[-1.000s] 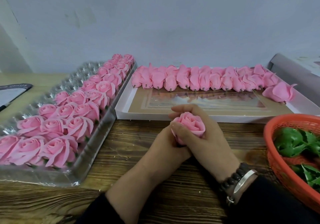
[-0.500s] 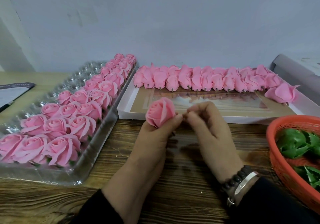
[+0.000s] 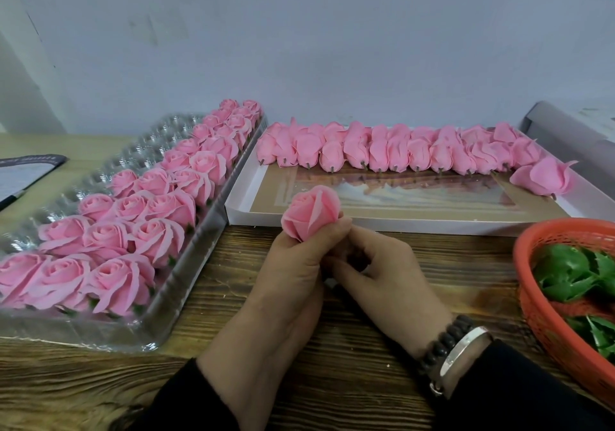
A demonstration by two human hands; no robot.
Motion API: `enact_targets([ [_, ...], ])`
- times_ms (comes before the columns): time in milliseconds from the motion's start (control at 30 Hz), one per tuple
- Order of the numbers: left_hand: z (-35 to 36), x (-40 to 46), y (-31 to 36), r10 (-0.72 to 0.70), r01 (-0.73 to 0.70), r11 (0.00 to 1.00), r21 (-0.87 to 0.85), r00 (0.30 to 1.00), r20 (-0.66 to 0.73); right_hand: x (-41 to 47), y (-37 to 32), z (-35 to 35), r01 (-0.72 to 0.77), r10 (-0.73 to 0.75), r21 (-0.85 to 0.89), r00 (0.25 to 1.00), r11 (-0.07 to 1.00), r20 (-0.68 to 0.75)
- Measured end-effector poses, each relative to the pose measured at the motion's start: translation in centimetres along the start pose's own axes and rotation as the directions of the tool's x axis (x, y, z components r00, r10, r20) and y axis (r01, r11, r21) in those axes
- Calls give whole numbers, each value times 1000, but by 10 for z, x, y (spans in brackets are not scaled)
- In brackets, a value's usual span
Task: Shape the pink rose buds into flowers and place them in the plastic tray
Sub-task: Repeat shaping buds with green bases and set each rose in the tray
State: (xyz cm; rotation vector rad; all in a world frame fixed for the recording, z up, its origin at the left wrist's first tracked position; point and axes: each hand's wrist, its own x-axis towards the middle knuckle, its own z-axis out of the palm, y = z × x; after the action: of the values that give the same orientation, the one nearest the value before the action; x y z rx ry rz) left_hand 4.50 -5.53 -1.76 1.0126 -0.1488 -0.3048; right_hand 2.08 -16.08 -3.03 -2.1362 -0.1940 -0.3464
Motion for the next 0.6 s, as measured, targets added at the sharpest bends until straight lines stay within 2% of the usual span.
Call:
enact_targets([
  [200,3,0,-2,-24,21,998,-64,999,-35,-1,0,0,-17,25,151,998,988,-56],
  [367,3,0,-6,-75,72,996,-56,995,-68,1,-4,-1,-89,126,446,991,891,-53],
  [600,10,-4,-6,-76,75,986,-151,997,-1,0,-9,-3,-35,106,514,988,857,-110],
])
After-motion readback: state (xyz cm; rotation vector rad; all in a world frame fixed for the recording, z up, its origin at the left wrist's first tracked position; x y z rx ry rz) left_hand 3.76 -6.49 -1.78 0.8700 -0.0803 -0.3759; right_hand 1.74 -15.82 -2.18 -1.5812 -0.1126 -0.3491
